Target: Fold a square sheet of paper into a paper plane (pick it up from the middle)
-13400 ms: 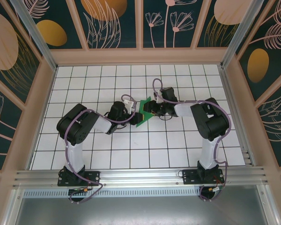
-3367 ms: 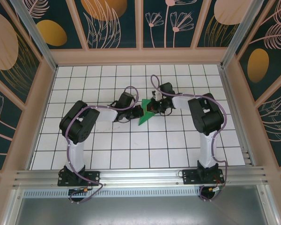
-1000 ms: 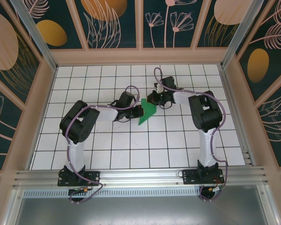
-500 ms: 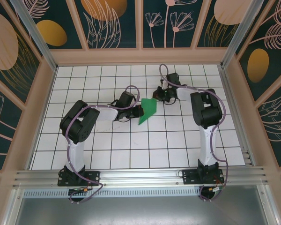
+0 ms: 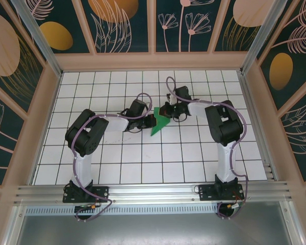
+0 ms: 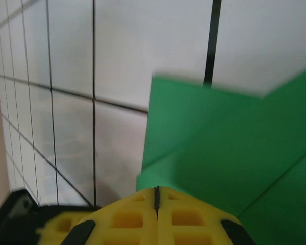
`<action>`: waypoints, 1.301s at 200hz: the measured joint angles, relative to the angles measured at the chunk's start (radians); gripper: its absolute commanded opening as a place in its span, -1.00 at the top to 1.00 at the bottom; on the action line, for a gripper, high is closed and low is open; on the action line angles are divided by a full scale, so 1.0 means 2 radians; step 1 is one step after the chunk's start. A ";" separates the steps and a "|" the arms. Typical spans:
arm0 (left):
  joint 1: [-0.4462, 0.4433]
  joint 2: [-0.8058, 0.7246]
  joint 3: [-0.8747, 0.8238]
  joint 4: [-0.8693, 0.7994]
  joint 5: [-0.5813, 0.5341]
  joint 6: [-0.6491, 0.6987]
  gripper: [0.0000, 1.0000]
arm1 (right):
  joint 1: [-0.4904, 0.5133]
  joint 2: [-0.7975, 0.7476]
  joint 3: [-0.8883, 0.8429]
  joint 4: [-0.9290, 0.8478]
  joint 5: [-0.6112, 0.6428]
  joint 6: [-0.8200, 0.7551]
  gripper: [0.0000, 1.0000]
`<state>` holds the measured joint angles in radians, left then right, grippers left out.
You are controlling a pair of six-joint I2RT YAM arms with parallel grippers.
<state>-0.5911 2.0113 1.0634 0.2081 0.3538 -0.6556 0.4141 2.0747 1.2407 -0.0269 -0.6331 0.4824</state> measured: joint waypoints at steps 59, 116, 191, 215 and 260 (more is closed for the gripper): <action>0.000 0.000 0.000 0.000 0.000 0.000 1.00 | 0.000 0.004 -0.010 -0.001 -0.010 0.002 0.93; 0.000 -0.003 0.027 -0.042 -0.002 0.000 0.78 | -0.001 0.009 -0.003 -0.014 -0.006 -0.003 0.94; 0.001 -0.041 0.028 -0.040 -0.001 -0.010 0.78 | -0.001 0.010 -0.001 -0.016 -0.006 -0.002 0.95; 0.001 -0.041 0.028 -0.035 0.021 -0.014 0.78 | -0.001 0.010 -0.001 -0.016 -0.006 -0.002 0.95; 0.001 -0.033 0.024 -0.024 0.057 -0.014 0.79 | -0.001 0.011 -0.001 -0.016 -0.006 -0.002 0.95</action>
<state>-0.5892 1.9457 1.1114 0.1604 0.4683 -0.6827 0.4122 2.0960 1.2388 -0.0597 -0.6456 0.4774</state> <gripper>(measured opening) 0.110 0.052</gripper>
